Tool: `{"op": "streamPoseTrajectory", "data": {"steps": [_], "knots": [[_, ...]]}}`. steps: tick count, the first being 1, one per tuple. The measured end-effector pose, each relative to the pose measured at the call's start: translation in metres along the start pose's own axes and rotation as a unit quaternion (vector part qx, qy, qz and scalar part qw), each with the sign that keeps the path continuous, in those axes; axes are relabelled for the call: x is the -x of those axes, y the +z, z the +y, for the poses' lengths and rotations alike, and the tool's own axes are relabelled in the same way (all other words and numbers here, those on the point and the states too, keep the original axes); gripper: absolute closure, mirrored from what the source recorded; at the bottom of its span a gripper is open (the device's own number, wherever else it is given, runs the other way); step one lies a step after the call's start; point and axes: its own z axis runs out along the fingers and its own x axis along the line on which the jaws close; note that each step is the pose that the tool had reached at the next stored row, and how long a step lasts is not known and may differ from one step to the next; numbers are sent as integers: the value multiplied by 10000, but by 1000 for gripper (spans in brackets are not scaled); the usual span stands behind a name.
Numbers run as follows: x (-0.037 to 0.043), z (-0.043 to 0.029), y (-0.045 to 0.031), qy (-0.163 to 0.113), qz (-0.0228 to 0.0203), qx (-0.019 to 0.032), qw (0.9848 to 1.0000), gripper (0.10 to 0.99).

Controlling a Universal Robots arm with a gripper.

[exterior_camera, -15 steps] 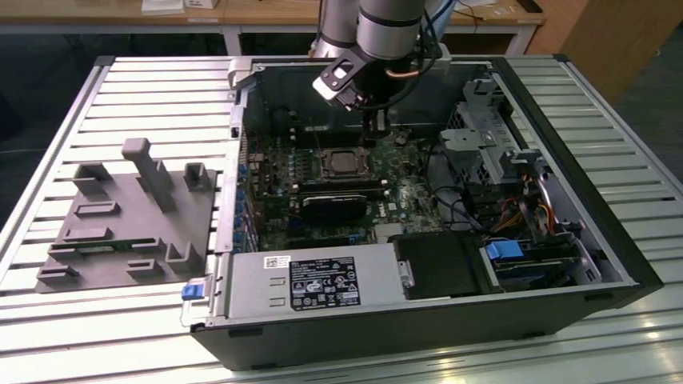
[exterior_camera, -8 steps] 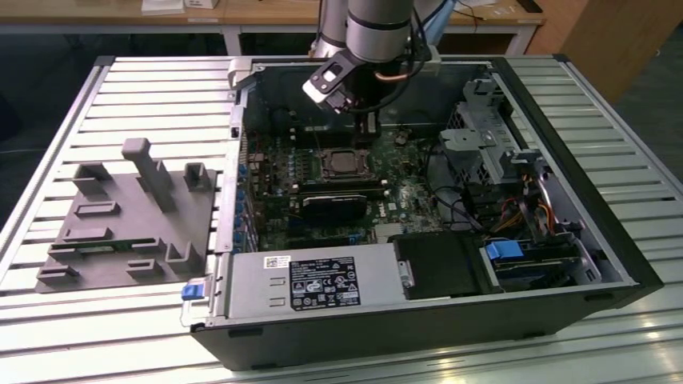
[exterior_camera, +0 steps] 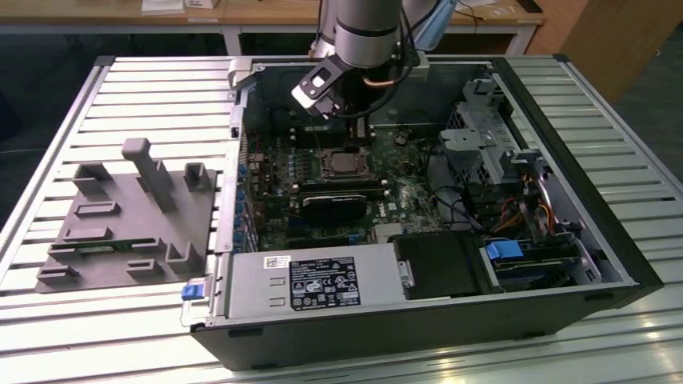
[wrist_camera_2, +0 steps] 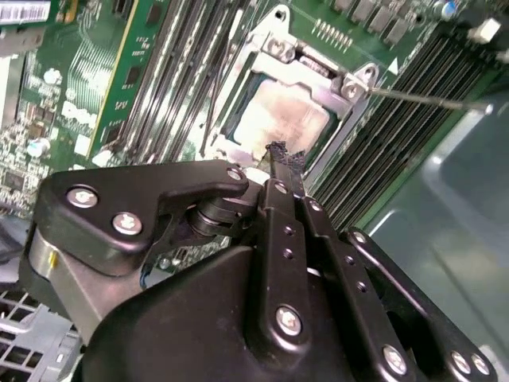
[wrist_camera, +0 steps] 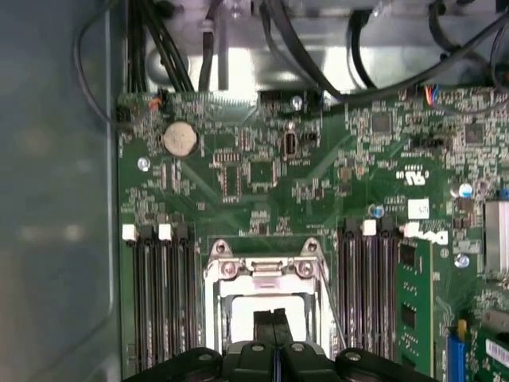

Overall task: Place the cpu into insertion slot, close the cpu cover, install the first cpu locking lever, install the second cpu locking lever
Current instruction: 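Close the cpu cover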

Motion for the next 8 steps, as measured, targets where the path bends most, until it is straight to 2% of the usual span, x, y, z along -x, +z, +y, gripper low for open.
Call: {"op": "streamPoseTrajectory", "data": {"steps": [4, 8], "knots": [[3, -60, 35, 0, 0, 0, 10000, 984], [4, -68, 39, 0, -1, -1, 10000, 984]]}}
